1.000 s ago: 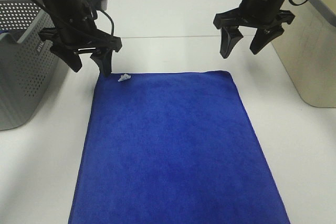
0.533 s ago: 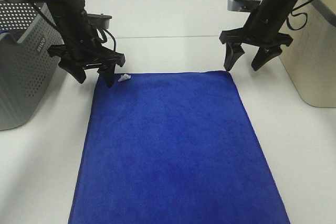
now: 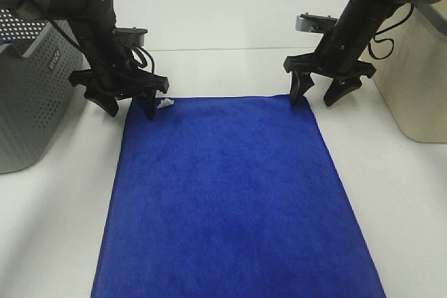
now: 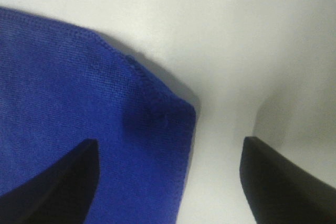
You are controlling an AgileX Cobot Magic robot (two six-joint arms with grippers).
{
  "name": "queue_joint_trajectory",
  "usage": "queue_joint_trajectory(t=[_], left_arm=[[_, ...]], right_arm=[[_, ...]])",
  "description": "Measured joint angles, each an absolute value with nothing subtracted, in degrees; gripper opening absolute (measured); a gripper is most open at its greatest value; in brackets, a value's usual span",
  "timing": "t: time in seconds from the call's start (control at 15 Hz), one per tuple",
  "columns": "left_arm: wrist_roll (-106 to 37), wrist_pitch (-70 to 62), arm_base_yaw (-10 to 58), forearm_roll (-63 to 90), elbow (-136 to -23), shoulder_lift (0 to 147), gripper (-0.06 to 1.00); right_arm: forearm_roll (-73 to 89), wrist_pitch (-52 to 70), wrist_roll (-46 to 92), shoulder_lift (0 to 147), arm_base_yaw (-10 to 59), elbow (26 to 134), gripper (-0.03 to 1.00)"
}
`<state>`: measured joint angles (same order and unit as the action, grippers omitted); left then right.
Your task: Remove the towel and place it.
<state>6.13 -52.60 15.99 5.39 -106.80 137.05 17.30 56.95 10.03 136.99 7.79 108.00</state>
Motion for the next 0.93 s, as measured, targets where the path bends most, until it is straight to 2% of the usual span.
queue_joint_trajectory(t=[0.93], left_arm=[[3.2,-51.0,14.6,9.8,-107.2,138.4,0.68]], right_arm=[[18.2,56.0,10.3,139.6,7.8,109.1,0.72]])
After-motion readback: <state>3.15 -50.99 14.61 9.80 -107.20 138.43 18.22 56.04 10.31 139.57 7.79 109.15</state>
